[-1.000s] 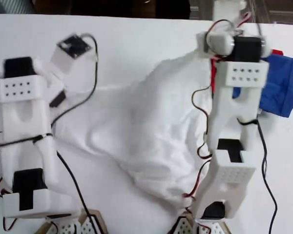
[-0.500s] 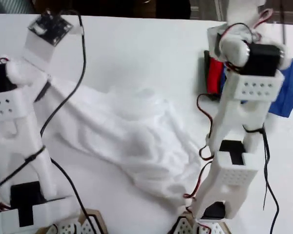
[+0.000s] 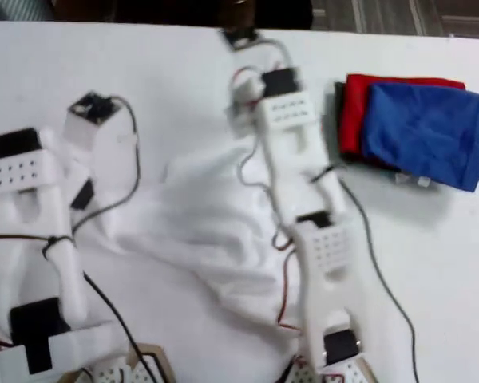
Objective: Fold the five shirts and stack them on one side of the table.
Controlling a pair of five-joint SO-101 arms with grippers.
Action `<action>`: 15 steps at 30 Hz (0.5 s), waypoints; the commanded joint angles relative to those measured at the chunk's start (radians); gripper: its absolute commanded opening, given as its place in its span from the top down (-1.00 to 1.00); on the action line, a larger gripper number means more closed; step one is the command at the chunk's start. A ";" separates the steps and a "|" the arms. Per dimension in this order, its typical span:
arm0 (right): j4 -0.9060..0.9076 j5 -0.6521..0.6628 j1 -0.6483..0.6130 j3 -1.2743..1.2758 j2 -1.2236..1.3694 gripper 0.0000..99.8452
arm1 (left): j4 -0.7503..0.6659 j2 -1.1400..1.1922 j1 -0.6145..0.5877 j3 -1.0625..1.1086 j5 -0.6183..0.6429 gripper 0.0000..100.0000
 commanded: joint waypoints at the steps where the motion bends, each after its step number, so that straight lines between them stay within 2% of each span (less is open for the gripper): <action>1: -0.110 -0.008 -0.041 -0.005 0.068 0.69 | -0.046 -0.041 -0.008 0.041 0.000 0.95; 6: -0.196 -0.006 -0.030 -0.005 0.159 0.69 | -0.060 -0.041 -0.009 0.061 0.000 0.95; 15: -0.191 -0.006 -0.042 -0.005 0.239 0.69 | -0.097 -0.041 -0.008 0.059 0.000 0.95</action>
